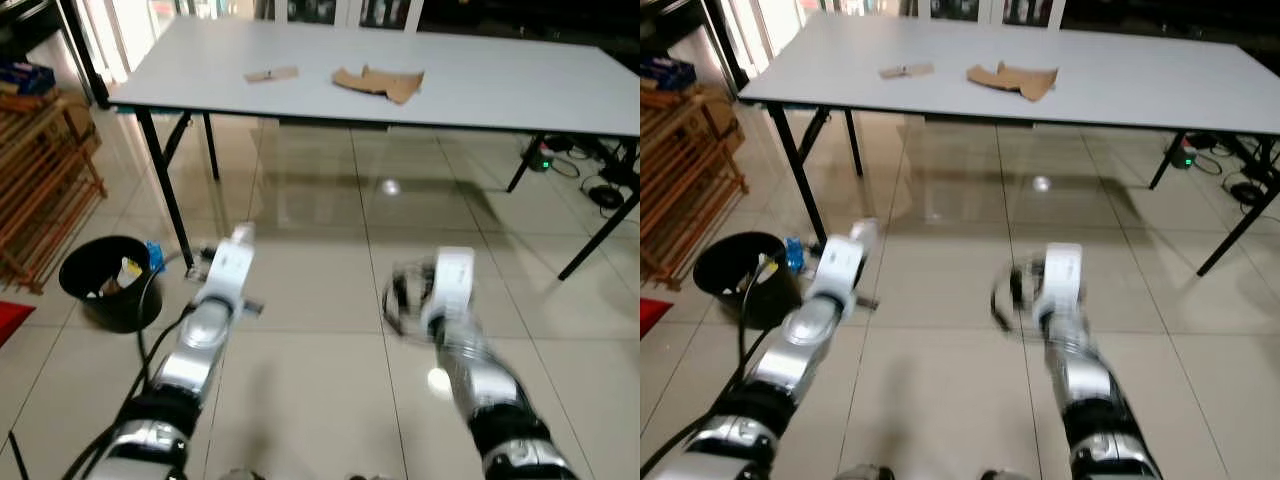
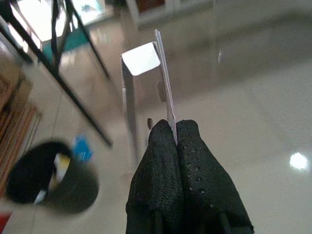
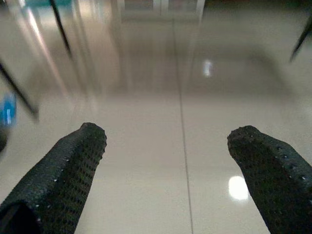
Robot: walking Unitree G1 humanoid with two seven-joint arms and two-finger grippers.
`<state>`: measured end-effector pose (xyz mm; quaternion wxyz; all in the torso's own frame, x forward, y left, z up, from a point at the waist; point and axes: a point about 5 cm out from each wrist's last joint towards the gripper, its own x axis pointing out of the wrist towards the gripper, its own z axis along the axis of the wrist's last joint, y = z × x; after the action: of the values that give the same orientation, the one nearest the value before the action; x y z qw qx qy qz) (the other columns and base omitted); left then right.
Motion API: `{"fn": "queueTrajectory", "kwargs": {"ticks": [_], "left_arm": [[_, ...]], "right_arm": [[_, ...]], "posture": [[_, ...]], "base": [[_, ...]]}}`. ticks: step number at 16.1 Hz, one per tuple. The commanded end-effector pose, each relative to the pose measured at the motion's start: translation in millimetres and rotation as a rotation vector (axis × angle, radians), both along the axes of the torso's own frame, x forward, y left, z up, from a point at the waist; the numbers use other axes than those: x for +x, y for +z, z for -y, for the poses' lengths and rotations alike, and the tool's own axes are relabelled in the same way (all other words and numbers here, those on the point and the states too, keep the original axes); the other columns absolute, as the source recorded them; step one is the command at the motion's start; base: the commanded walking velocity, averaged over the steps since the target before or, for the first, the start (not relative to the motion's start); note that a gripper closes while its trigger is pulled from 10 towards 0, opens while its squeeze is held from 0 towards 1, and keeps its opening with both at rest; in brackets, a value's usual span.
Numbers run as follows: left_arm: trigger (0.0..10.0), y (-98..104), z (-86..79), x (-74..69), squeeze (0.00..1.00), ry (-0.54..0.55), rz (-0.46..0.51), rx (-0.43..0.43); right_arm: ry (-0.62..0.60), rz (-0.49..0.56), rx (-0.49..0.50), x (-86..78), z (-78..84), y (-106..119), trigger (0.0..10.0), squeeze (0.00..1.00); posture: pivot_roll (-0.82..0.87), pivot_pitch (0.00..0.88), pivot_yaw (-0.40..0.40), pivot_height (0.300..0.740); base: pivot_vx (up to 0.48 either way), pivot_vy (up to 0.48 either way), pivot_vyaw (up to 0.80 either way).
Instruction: Picking trash to rubbish bin
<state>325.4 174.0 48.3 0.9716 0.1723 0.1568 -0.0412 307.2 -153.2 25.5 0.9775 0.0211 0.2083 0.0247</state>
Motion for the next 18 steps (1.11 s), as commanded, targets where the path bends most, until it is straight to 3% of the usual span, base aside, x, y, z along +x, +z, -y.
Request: {"fn": "queueTrajectory", "kwargs": {"ticks": [1,3,4,5,6,8,9,13,18], "left_arm": [[10.0,-19.7,-6.3,-12.1,0.0,-0.002,-0.043,0.028],[10.0,-64.1,-24.7,-53.2,0.0,0.034,-0.242,0.053],[10.0,-76.9,-29.0,-66.3,0.0,0.05,-0.329,0.057],[10.0,-84.4,-30.7,-74.0,0.0,0.071,-0.389,0.053],[10.0,-95.6,-32.7,-86.9,0.0,0.143,-0.47,0.014],[10.0,-103.2,-33.7,-97.0,0.0,0.178,-0.506,-0.003],[10.0,-111.4,-34.3,-109.5,0.0,0.203,-0.547,-0.005],[10.0,-124.2,-42.5,-136.0,0.0,0.274,-0.599,-0.039],[10.0,-122.6,-54.5,-137.8,0.0,0.352,-0.586,-0.043]], "right_arm": [[0.027,-0.084,-0.042,-10.6,4.4,-16.7,10.0,0.0],[0.037,-0.261,-0.043,-41.7,5.9,-54.0,10.0,0.0],[0.034,-0.315,-0.03,-53.6,5.2,-65.1,10.0,0.0],[0.037,-0.362,-0.017,-64.7,4.0,-74.5,10.0,0.0],[0.019,-0.464,-0.027,-89.2,5.5,-92.2,10.0,0.0],[0.003,-0.513,-0.024,-101.4,6.8,-100.0,10.0,0.0],[0.009,-0.555,-0.026,-113.2,6.4,-106.7,10.0,0.0],[0.046,-0.598,-0.089,-131.6,10.1,-115.5,10.0,0.0],[0.038,-0.585,-0.079,-127.0,8.7,-113.6,10.0,0.0]], "posture": [[-0.03,0.083,-0.06,0.74],[-0.04,0.08,-0.063,0.74],[-0.05,0.078,-0.062,0.74],[-0.05,0.074,-0.062,0.74],[-0.04,0.072,-0.065,0.74],[-0.04,0.067,-0.07,0.74],[-0.04,0.063,-0.071,0.74],[-0.05,0.05,-0.065,0.74],[-0.03,0.048,-0.061,0.74]], "base": [[0.0,0.0,0.0],[0.0,0.0,0.0],[0.0,0.0,0.0],[0.0,0.0,0.0],[0.0,0.0,0.0],[0.0,0.0,0.0],[0.0,0.0,0.0],[0.0,0.0,0.4],[0.0,0.0,0.8]]}}
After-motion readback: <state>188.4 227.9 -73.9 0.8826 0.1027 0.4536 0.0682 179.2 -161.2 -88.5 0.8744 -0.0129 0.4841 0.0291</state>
